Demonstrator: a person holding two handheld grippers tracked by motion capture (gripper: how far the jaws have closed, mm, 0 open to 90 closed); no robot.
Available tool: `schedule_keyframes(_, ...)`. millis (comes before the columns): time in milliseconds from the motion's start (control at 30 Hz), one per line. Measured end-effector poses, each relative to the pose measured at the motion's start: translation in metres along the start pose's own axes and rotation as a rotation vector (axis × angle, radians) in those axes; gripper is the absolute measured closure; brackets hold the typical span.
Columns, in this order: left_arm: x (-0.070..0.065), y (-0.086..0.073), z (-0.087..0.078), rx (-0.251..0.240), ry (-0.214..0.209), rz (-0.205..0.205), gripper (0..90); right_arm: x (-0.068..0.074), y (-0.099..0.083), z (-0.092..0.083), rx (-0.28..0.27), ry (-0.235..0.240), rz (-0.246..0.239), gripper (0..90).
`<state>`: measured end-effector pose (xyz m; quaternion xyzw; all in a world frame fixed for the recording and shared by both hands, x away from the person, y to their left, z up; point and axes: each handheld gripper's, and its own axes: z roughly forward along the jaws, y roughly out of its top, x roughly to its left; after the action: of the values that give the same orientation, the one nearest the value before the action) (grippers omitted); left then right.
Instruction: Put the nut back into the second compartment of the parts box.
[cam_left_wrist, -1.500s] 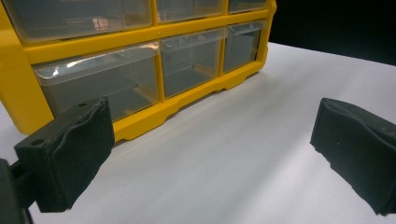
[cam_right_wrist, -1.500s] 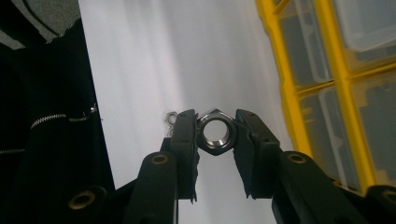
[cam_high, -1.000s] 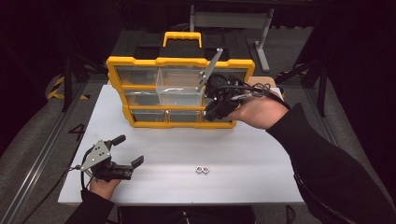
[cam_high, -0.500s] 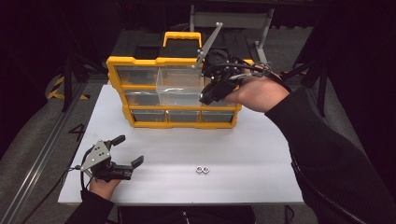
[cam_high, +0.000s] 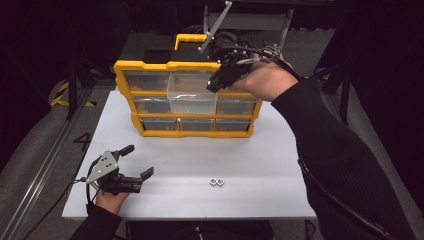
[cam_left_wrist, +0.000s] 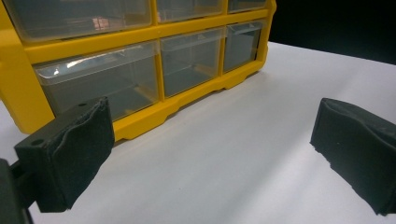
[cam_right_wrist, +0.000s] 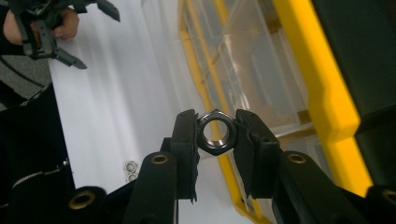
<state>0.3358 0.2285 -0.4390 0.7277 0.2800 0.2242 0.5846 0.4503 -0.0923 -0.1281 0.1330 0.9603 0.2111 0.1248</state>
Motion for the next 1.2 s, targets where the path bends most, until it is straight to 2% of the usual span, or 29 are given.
schedule_keyframes(200, 0.001, 0.000, -0.001, 0.001, -0.001, 0.006, 0.3, -0.010, 0.009, 0.003, 0.004, -0.030, 0.015, 69.5)
schedule_keyframes(233, 0.001, 0.000, -0.001, 0.001, -0.001, 0.006, 0.3, -0.011, 0.009, 0.005, 0.004, -0.038, 0.003, 69.5)
schedule_keyframes(400, 0.000, 0.000, -0.001, 0.003, -0.001, 0.005, 0.3, -0.014, 0.012, 0.016, 0.029, -0.036, 0.004, 69.5)
schedule_keyframes(467, 0.000, 0.000, -0.001, 0.002, 0.000, 0.006, 0.3, -0.015, 0.013, 0.021, 0.032, -0.033, 0.004, 69.5)
schedule_keyframes(833, 0.001, 0.000, -0.001, 0.001, -0.001, 0.007, 0.3, -0.015, 0.017, 0.056, 0.127, 0.007, -0.008, 69.5)
schedule_keyframes(1033, 0.001, 0.000, -0.002, 0.005, -0.002, 0.008, 0.3, -0.018, 0.017, 0.067, 0.161, 0.032, -0.003, 69.5)
schedule_keyframes(1200, 0.001, 0.000, -0.002, 0.006, -0.001, 0.008, 0.3, -0.022, 0.016, 0.069, 0.164, 0.047, 0.001, 69.4)
